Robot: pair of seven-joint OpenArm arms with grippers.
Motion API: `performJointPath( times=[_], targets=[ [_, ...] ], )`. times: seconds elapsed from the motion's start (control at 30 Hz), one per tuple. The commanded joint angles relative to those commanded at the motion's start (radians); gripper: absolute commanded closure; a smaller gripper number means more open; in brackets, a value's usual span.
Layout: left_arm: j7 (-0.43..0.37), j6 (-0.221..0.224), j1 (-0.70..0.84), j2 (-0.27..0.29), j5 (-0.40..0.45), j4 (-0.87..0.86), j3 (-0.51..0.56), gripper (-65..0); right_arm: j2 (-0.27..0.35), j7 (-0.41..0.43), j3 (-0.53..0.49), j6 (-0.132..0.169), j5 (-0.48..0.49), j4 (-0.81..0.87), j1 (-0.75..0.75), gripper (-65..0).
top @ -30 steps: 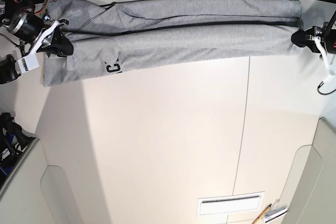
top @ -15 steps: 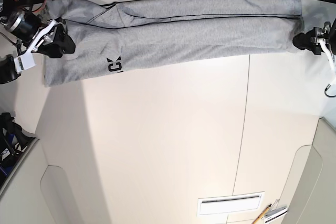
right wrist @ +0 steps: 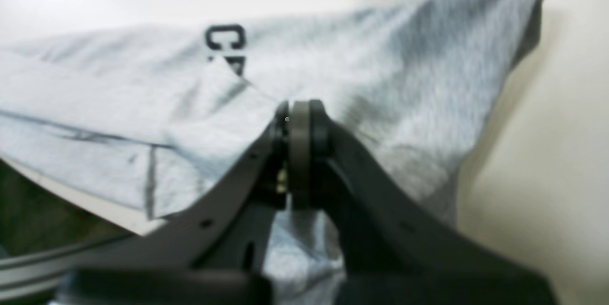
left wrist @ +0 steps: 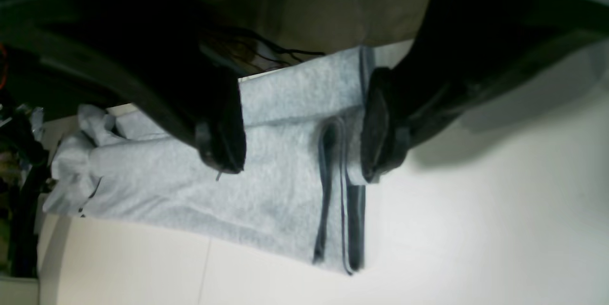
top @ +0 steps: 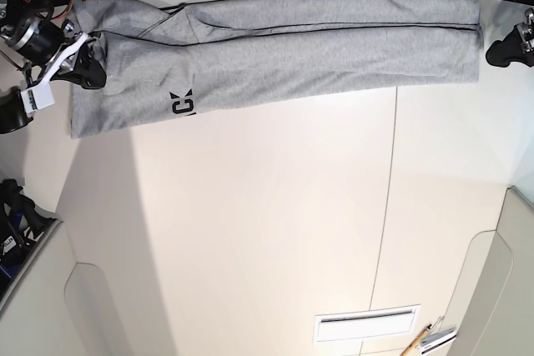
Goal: Fold the T-shirt properly
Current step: 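Release and regrasp the folded strip ends, tucking the left gripper's end inward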
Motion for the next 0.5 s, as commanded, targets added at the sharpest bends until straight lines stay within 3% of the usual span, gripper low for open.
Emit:
performJointPath(
  times=[0.1,0.17,0.3,0.5],
  targets=[
    [-0.099,0.000,0.000,0.036,0.158,-0.002,0.000,-42.1,0.000,0.007,0.000,0.000,-0.015,-0.072,0.014,0.0],
    [-0.136,0.000,0.000,0.048,0.203,-0.002,0.000,-42.1,0.000,0.007,0.000,0.000,-0.018,-0.134,0.032,0.0],
    [-0.136,0.000,0.010,0.068,0.219,-0.003,0.000,-42.2,0.000,0.006,0.000,0.000,-0.014,-0.236,0.063,0.0],
    [-0.085,0.000,0.014,0.085,0.182,-0.003,0.000,-42.1,0.000,0.006,-0.001,0.000,0.017,-0.249,0.066,0.0]
  ],
)
